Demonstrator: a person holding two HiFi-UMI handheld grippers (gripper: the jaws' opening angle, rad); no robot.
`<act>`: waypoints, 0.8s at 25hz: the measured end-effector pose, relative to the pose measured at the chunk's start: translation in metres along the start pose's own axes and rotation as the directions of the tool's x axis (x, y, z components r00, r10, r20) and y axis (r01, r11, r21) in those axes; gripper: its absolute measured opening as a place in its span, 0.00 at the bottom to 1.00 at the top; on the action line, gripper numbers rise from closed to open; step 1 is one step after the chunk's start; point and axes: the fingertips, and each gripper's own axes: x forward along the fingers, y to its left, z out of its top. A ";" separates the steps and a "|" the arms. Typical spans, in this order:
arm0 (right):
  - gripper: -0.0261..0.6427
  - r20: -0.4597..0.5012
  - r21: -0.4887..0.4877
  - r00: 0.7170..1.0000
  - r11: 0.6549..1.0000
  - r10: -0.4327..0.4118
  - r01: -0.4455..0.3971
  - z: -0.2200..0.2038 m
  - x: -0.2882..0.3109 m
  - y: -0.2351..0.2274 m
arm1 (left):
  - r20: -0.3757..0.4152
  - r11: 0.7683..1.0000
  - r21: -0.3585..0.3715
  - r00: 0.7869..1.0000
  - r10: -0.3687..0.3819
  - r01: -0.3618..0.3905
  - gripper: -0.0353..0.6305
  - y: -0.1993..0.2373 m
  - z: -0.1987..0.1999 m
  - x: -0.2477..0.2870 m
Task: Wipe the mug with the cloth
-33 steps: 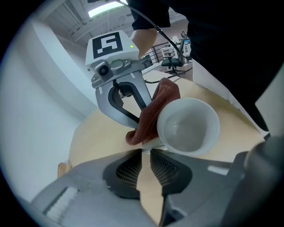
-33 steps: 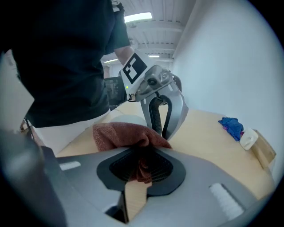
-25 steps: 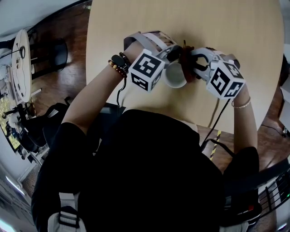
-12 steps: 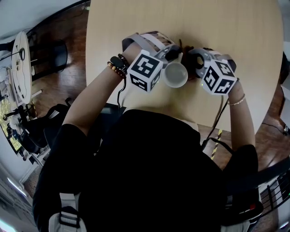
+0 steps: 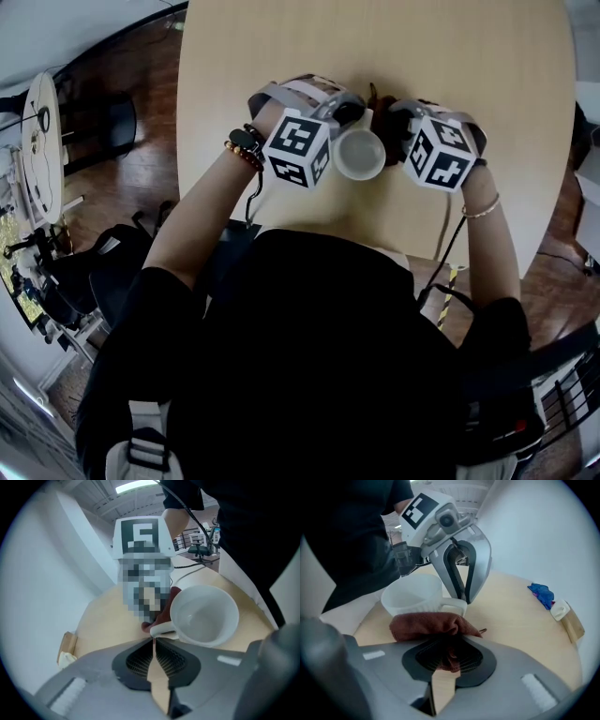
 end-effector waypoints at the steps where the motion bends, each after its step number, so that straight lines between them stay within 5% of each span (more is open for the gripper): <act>1: 0.13 -0.018 0.006 1.000 1.000 -0.002 0.002 -0.004 -0.004 0.002 | -0.007 1.000 -0.018 1.000 0.004 -0.004 0.09 -0.001 -0.005 0.000; 9: 0.14 -0.113 0.123 0.993 0.992 0.034 -0.020 -0.046 -0.033 0.042 | 0.007 0.964 -0.263 0.999 0.054 -0.050 0.09 -0.005 -0.033 -0.013; 13: 0.15 -0.092 0.185 0.993 0.979 -0.069 0.085 -0.042 -0.028 0.040 | 0.023 0.918 -0.389 0.996 0.092 -0.075 0.09 -0.010 -0.042 -0.027; 15: 0.16 -0.076 0.236 0.986 0.958 -0.149 0.163 -0.038 -0.029 0.036 | 0.049 0.839 -0.540 0.992 0.116 -0.071 0.09 -0.011 -0.047 -0.035; 18: 0.22 -0.053 0.335 0.957 0.898 -0.284 0.285 -0.040 -0.038 0.039 | 0.121 0.635 -0.771 0.969 0.214 -0.044 0.09 -0.006 -0.047 -0.056; 20: 0.29 -0.017 0.398 0.924 0.845 -0.382 0.357 -0.039 -0.052 0.037 | 0.164 0.528 -0.849 0.941 0.296 -0.018 0.09 -0.001 -0.044 -0.075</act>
